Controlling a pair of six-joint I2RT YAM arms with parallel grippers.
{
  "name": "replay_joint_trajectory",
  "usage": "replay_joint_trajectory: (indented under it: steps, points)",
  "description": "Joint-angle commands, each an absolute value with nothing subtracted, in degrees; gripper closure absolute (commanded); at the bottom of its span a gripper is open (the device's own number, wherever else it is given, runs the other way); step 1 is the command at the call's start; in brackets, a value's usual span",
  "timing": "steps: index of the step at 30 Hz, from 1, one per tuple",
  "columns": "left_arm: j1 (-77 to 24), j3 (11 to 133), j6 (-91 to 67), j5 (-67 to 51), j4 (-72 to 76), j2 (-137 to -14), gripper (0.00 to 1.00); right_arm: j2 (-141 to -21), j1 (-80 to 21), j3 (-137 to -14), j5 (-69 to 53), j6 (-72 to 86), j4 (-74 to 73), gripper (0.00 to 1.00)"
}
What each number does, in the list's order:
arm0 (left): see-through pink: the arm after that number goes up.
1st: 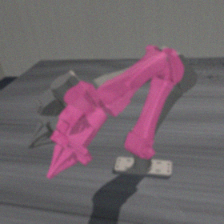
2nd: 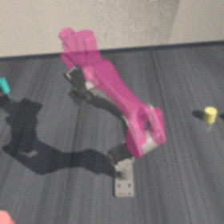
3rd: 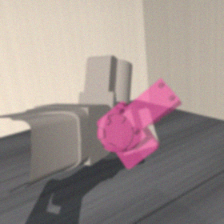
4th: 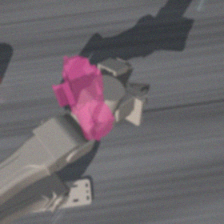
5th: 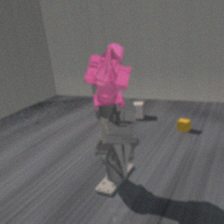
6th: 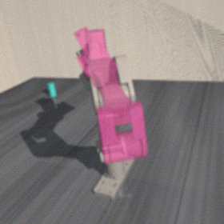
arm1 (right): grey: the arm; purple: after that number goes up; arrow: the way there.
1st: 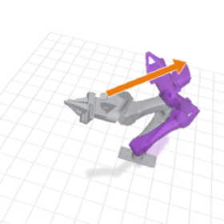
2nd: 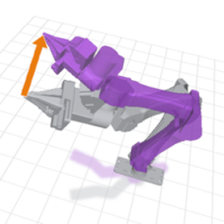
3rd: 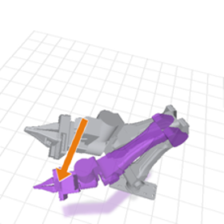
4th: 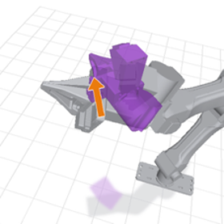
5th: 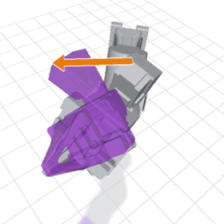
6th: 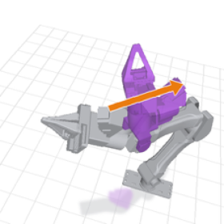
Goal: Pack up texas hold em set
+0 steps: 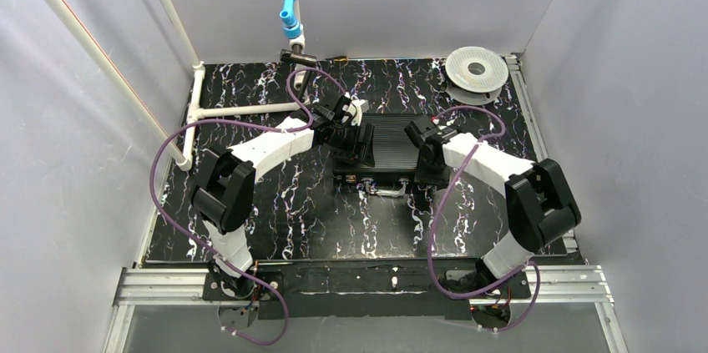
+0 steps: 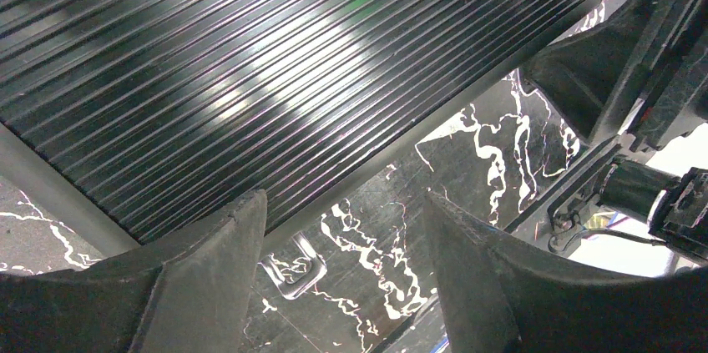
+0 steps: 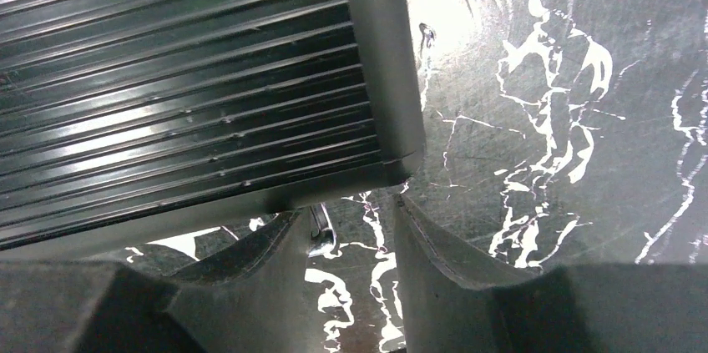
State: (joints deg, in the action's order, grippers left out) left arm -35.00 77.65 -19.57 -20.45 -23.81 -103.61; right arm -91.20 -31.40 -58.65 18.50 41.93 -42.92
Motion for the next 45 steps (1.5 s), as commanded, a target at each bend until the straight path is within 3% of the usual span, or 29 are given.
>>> replay_joint_trajectory:
  steps: [1, 7, 11, 19, 22, 24, 27, 30, 45]
  points:
    - [-34.63, 77.47, -18.11, -17.3, -27.25, -103.76, 0.3, -98.76, -33.48, -59.81, 27.25, 43.68, -45.3, 0.5]
    - [-34.63, 77.52, -18.08, -17.31, -27.25, -103.71, 0.3, -87.7, -34.54, -54.28, 23.16, 40.87, -35.14, 0.49]
    - [-34.63, 77.69, -18.22, -17.57, -27.25, -103.71, 0.3, -78.94, -34.39, -54.68, 19.24, 37.44, -31.24, 0.42]
    - [-34.63, 77.69, -18.11, -17.49, -27.24, -103.69, 0.29, -79.9, -33.71, -68.15, 16.82, 35.26, -43.56, 0.42]
    - [-34.58, 77.67, -18.11, -17.49, -27.22, -103.63, 0.28, -79.58, -33.63, -66.71, 14.0, 35.44, -41.97, 0.55]
    - [-34.61, 77.68, -18.11, -17.4, -27.25, -103.54, 0.28, -79.67, -33.57, -65.48, 13.8, 35.58, -41.55, 0.71]
    - [-34.62, 77.52, -18.02, -17.29, -27.25, -103.53, 0.28, -80.35, -32.42, -63.46, 13.84, 35.51, -41.49, 0.88]
    - [-34.61, 77.7, -18.02, -17.31, -27.29, -103.54, 0.27, -80.53, -30.71, -60.62, 13.48, 35.36, -40.69, 0.99]
    - [-34.63, 77.82, -17.93, -17.08, -27.42, -103.8, 0.27, -82.87, -29.9, -57.84, 11.68, 34.98, -38.05, 0.99]
